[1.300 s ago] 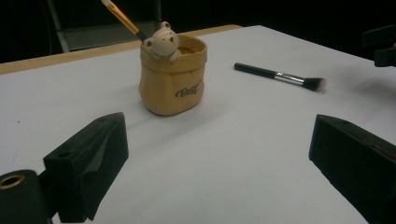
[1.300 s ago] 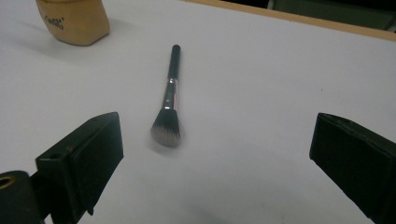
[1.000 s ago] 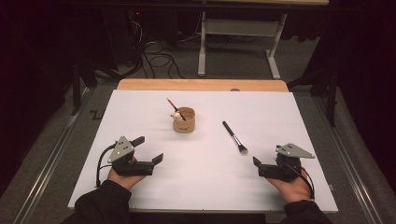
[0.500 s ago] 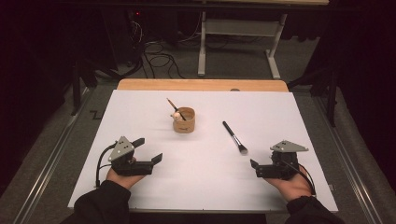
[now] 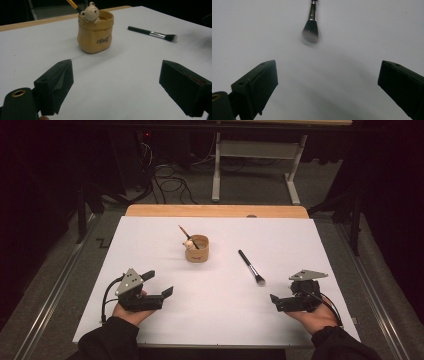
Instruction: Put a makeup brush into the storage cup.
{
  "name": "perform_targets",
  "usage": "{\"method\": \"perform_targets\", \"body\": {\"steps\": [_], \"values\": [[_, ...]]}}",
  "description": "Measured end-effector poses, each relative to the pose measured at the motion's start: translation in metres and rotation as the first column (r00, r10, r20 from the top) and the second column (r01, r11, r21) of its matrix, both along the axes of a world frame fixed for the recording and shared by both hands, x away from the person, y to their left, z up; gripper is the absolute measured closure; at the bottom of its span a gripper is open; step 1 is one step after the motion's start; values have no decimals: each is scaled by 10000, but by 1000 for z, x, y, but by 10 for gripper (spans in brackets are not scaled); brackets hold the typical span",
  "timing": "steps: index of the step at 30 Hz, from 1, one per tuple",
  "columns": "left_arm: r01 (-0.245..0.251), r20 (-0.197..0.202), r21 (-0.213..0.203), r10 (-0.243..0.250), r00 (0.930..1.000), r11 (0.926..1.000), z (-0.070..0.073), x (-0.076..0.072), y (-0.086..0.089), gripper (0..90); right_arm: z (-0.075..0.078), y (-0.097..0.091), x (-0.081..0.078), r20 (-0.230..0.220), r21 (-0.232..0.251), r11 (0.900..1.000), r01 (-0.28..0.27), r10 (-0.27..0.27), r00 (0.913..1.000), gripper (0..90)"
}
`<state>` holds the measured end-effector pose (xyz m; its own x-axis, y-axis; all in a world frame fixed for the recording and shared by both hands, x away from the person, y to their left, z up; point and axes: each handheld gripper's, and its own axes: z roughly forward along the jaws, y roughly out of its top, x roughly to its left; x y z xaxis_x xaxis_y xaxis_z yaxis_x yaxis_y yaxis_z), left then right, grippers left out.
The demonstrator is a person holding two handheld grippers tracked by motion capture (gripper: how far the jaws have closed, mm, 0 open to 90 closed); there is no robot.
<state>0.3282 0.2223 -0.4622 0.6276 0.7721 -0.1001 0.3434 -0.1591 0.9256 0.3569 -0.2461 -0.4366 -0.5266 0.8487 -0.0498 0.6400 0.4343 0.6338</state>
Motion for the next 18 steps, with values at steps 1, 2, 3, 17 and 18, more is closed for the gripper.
{"method": "perform_targets", "body": {"steps": [1,2,3,17,18], "values": [[38,61,13,-38,10000,10000,0,0,-1,125,0,0,0,0,0,10000,0,0,10000,36],[29,74,60,-29,10000,10000,-1,0,-2,121,1,1,0,-31,-37,10000,-29,29,10000,36],[38,0,18,-38,10000,10000,-2,2,-2,103,2,2,-2,-196,-179,9997,-153,149,9997,36],[345,242,-86,-343,9991,9994,3,3,-1,6,12,11,-2,-879,-448,9985,-325,285,9957,35],[382,236,-28,-381,9990,9993,3,3,-1,2,13,11,-2,-961,-445,9986,-281,237,9951,35]]}}
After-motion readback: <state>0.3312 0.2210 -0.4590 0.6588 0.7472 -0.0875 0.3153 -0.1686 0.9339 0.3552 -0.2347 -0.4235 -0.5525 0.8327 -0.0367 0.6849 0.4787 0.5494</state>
